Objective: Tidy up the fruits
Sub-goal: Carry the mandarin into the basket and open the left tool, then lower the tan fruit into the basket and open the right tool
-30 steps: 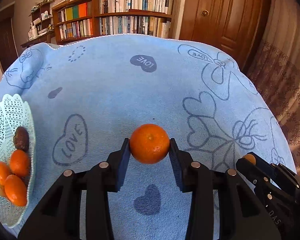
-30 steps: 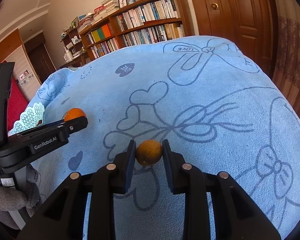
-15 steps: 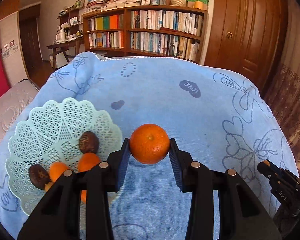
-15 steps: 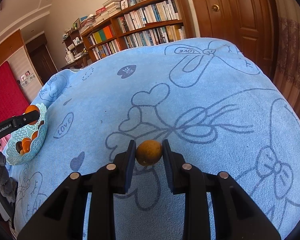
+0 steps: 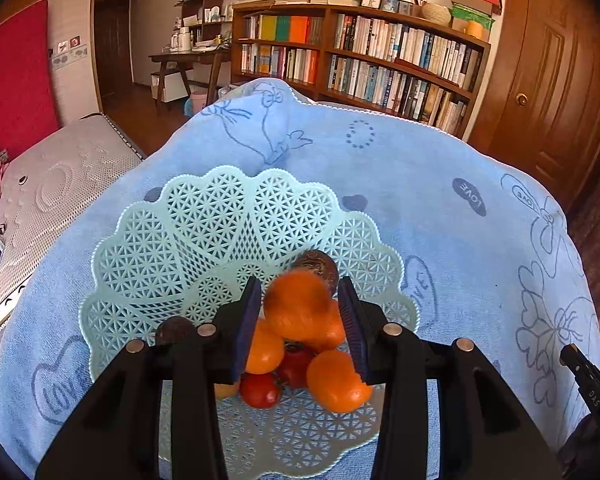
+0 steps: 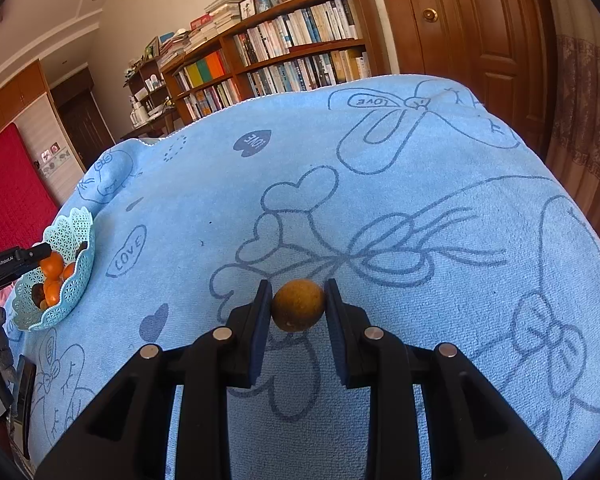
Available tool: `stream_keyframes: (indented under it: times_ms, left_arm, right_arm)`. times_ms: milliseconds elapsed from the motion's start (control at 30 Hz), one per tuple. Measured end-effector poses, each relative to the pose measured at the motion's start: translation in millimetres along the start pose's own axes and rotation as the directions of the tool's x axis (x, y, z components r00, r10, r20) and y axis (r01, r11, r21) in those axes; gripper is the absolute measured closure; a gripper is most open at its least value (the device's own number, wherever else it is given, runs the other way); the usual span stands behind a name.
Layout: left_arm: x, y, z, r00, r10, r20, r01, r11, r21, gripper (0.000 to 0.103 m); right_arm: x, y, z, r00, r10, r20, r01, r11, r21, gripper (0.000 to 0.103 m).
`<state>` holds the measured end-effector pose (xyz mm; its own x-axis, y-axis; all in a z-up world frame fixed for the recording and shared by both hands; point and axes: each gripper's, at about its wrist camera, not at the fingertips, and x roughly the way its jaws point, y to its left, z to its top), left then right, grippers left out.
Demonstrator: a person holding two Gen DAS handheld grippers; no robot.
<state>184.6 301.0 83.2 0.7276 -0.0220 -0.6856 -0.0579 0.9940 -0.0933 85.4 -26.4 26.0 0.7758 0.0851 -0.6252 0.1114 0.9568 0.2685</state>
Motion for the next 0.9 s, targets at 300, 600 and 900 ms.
stream_keyframes:
  times_ms: [300, 600, 900]
  left_arm:
    - [-16.4, 15.5, 1.3, 0.999, 0.014, 0.036, -0.012, 0.999, -0.042, 0.036]
    - [-47.0, 24.8, -11.8, 0.997, -0.015, 0.075, 0.02, 0.998, -0.067, 0.018]
    - [-74.5, 39.4, -23.4, 0.993, -0.043, 0.114, 0.051, 0.996, -0.067, 0.013]
  right_arm:
    - [0.2, -0.4, 0.0, 1.0, 0.002, 0.0, -0.002, 1.0, 0.001, 0.076]
    - [-0.6, -2.2, -0.1, 1.0, 0.018, 0.009, -0.018, 1.0, 0.01, 0.076]
    - [-2.6, 5.7, 3.7, 1.0, 0.025, -0.003, -0.025, 1.0, -0.002, 0.076]
